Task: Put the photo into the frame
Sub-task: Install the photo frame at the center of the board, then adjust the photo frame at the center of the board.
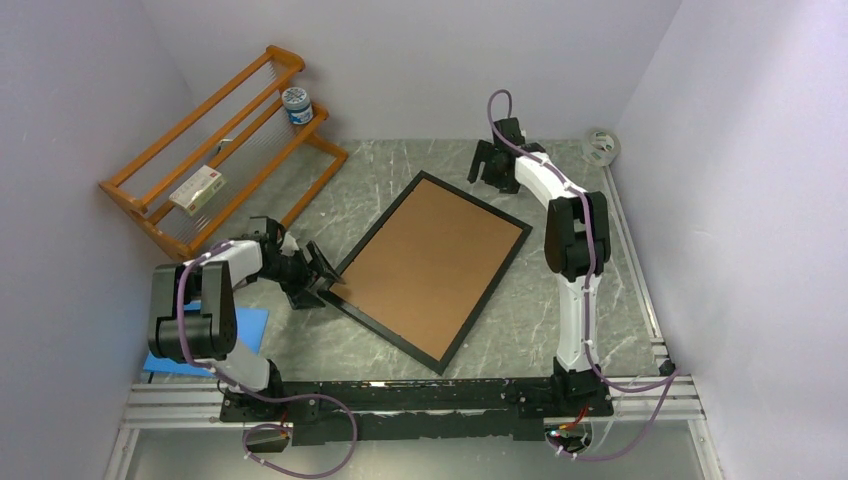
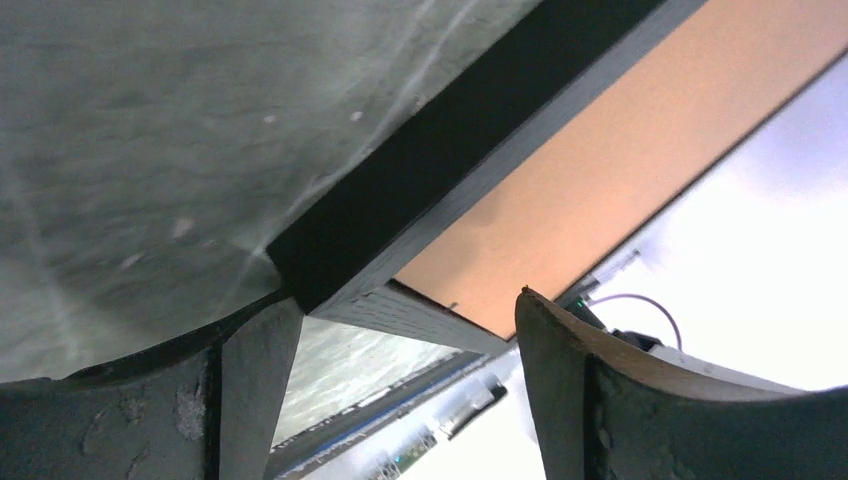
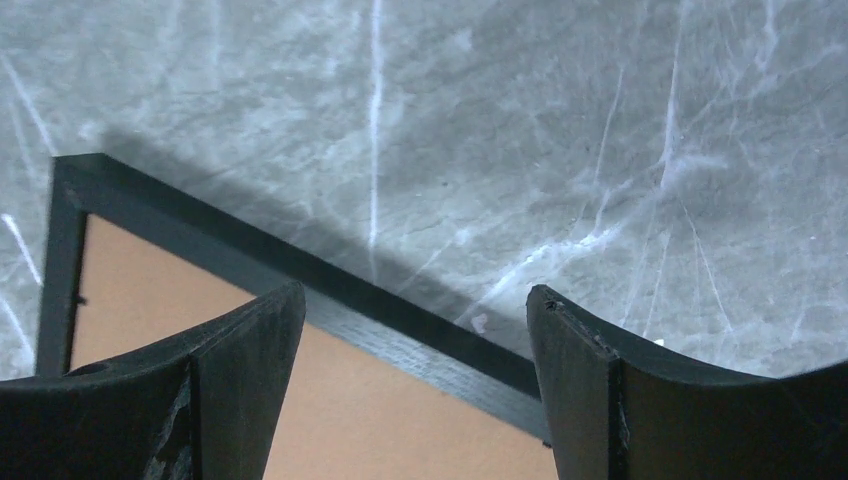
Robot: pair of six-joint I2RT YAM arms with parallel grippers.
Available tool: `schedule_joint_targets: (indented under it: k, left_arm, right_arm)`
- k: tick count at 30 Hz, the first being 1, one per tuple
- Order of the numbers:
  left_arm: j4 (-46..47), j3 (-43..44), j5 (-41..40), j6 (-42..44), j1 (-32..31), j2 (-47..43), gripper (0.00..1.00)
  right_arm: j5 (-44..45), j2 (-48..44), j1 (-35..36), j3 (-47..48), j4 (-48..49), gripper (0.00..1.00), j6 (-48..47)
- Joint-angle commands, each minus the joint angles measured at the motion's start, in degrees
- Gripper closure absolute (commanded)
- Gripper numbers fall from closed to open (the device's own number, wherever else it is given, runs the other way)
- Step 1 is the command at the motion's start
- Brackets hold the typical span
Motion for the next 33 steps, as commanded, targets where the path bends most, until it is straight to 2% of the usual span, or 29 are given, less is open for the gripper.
schedule_joint_targets:
  k: [1, 9, 16, 23, 28, 33]
  left_arm:
    - [3.8, 1.1, 7.7, 0.1, -0.3, 2.6, 0.17]
    - [9.8, 4.1, 13.1, -4.5, -0.3, 5.5, 0.19]
    - [8.7, 12.6, 12.5, -2.5, -0.3, 11.6, 0.20]
    - [9.3, 22.7, 12.7, -2.1, -0.3, 21.1, 0.23]
    - [14.9, 28.3, 19.0, -7.9, -1.1, 27.9, 0.27]
    - [9.6, 34.1, 12.1, -5.8, -2.7, 29.8, 0.26]
  right_arm:
    - [-7.6, 1.0, -2.6, -0.5, 0.1, 0.16, 1.5]
    - [-16.8, -3.1, -5.4, -10.0, 3.0, 0.20, 3.4]
    - [-20.0, -10.3, -5.7, -21.1, 3.4, 0.21, 6.3]
    - [-18.1, -24.4, -5.6, -39.2, 7.7, 0.24, 11.7]
    - [-15.8, -32.8, -5.3, -47.9, 8.2, 0.26, 14.1]
    - [-6.7, -38.5, -5.2, -51.2, 5.5, 0.25, 15.4]
